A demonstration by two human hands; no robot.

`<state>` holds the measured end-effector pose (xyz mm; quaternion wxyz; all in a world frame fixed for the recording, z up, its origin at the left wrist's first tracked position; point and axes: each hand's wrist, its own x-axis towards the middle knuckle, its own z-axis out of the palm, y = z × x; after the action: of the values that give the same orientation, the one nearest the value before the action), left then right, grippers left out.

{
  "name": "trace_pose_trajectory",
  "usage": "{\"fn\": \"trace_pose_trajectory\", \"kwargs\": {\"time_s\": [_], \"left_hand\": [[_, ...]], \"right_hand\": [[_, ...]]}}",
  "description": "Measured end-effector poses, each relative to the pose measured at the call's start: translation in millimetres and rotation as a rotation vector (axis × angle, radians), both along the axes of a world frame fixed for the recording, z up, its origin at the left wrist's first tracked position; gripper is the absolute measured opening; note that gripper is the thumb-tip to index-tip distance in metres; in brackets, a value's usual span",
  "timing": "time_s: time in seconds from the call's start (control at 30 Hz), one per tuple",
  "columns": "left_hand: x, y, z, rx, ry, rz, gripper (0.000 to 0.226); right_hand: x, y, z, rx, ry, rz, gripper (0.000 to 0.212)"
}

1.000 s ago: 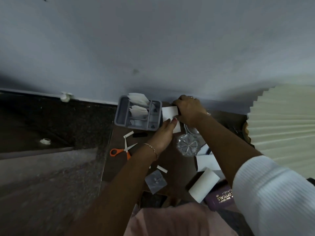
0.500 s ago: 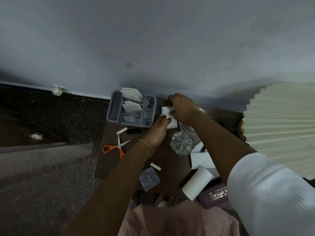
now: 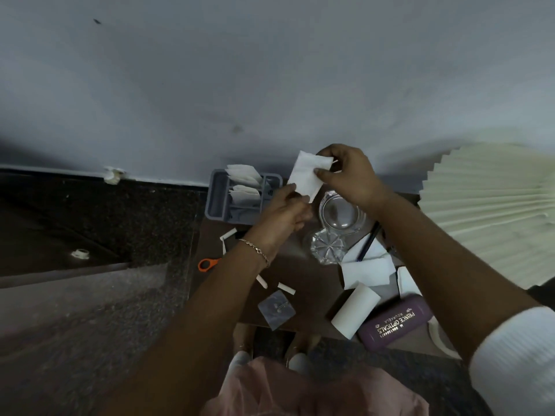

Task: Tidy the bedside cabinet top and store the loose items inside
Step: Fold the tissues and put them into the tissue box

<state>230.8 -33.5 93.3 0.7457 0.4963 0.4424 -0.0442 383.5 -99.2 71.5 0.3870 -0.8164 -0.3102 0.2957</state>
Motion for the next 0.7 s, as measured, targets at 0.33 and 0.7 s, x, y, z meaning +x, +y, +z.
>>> {"fn": "trace_pose_trajectory", "kwargs": {"time_s": [0.33, 0.7], "left_hand": [[-35, 52, 20, 0.617, -0.060, -0.081, 0.047], [-56, 100, 24, 0.546, -0.026, -0.021, 0.009]], "right_hand": [[-63, 16, 50, 0.133, 0.066, 0.113, 0.015], [-88, 43, 41, 0.036, -0.050, -0.022, 0.031]]}}
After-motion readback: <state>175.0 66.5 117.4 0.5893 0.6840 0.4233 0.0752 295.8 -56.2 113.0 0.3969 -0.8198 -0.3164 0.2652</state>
